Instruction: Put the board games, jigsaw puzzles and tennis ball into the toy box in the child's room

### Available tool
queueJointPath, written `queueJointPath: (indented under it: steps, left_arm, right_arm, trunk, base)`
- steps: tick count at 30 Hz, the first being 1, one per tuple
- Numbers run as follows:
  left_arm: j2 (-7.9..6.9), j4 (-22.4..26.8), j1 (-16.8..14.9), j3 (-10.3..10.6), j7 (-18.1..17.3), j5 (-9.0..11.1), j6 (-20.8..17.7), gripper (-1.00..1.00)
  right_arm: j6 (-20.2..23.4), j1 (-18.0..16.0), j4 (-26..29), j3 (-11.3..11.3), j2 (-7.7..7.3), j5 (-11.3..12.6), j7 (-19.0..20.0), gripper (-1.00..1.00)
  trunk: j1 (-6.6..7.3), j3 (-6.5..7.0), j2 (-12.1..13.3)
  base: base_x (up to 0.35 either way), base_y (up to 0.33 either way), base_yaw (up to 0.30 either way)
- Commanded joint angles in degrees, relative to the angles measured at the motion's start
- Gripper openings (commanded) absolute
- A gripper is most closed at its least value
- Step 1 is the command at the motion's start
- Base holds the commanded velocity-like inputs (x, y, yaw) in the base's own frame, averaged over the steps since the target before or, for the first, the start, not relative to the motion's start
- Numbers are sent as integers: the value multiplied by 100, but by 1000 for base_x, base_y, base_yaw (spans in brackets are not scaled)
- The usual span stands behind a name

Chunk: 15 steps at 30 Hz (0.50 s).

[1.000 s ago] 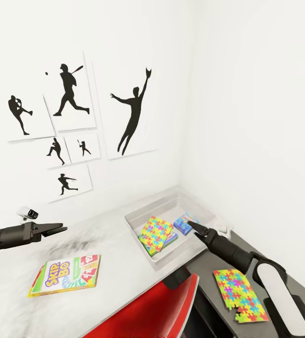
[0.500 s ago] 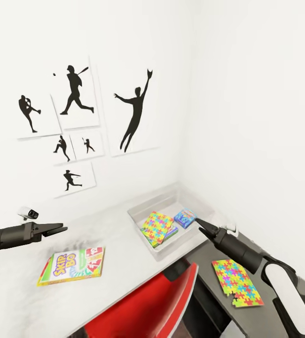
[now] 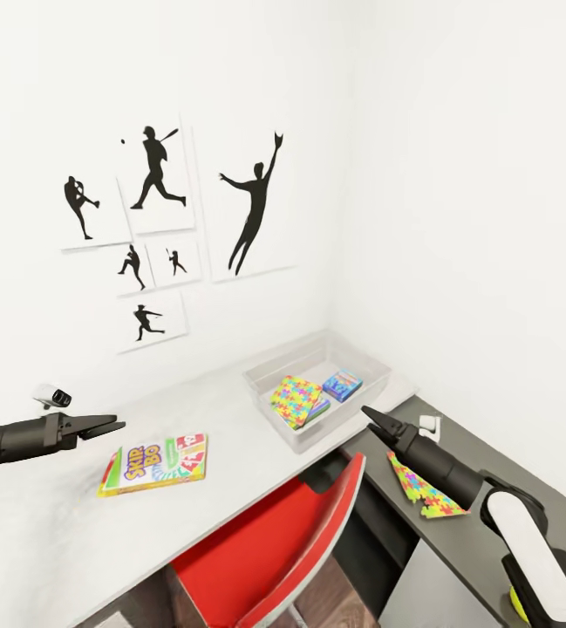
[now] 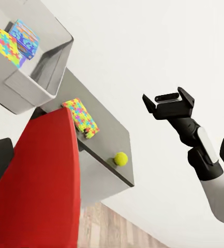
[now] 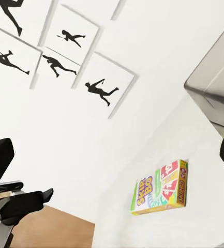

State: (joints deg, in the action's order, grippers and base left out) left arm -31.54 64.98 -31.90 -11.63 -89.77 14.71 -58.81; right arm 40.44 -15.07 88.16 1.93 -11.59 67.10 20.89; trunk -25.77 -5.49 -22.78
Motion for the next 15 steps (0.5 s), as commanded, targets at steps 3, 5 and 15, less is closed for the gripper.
queueJointPath:
  steps: [3,5,15]
  left_arm:
    - [-1,0,-7,3,-23,-3,-61,100]
    - [-1,0,-7,3,-23,-3,-61,100]
    - [-1,1,-8,3,-23,-3,-61,100]
  right_arm:
    - [28,-4,1,-11,13,-46,-1,100]
    - [31,-4,0,-5,16,-143,-4,100]
    - [34,-4,-4,-15,39,-475,-6,100]
  trunk:
    - [-2,-13,-13]
    - [-2,-13,-13]
    - [-2,-21,-13]
  base:
    - [-113,41,245]
    - [-50,18,271]
    - [-9,3,287]
